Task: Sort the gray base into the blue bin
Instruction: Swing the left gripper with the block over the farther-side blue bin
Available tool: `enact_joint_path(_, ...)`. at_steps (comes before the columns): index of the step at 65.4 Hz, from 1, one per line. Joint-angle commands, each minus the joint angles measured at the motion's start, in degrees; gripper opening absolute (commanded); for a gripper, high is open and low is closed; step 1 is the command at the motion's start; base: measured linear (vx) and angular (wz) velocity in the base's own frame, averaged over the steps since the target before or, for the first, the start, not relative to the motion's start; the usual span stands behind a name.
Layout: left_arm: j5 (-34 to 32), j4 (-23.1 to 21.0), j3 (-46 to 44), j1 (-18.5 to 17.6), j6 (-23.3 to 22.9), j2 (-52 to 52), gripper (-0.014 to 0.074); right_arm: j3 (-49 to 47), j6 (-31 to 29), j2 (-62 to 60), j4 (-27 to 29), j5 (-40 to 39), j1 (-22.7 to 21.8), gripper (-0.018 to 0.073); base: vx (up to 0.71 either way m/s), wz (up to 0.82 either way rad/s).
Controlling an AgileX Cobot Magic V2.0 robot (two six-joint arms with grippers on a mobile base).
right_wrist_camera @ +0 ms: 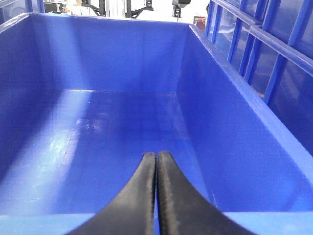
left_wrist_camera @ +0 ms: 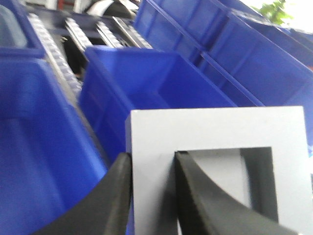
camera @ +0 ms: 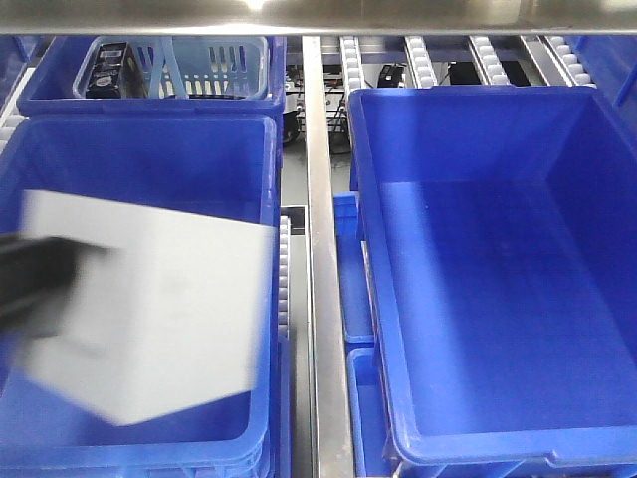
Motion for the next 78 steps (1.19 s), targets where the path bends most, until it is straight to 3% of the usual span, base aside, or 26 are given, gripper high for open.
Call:
enact_joint_path(1, -12.5, 0.0, -1.4, -0.2, -0.4, 5.6, 0.0003, 0.8, -0.3, -0.9, -0.5, -4.4, -0.1, -0.0009, 0.00, 0.00)
enact_joint_path(17, -36.6, -0.4, -1.7, -0.2, -1.1, 22.0, 0.0003, 0.8, -0.3, -0.9, -0.5, -4.4, -0.1, -0.0009, 0.00, 0.00)
enact_joint_path(24, -41.1, -1.5, -4.3, -0.2, -1.9, 28.8, 0.0003, 0.8, -0.3, -0.9, -0.5, -4.4, -0.1, -0.0009, 0.00, 0.00)
enact_joint_path(49, -41.0, -0.5, -21.2, -0.3, -1.8, 51.0, 0.0003, 0.8, -0.3, -0.9, -0.5, -4.4, -0.1, -0.0009, 0.00, 0.00)
enact_joint_path(59, -36.2, 2.4, -27.8, -0.5, -1.8, 57.6, 0.0003, 0.8, -0.3, -0.9, -0.5, -4.4, -0.1, -0.0009, 0.00, 0.00)
enact_joint_path(78, -31.0, 3.6, -30.6, -1.2, -1.8, 64.4, 0.0003, 0.8, -0.3, -0.9, -0.5, -4.4, -0.1, -0.0009, 0.00, 0.00)
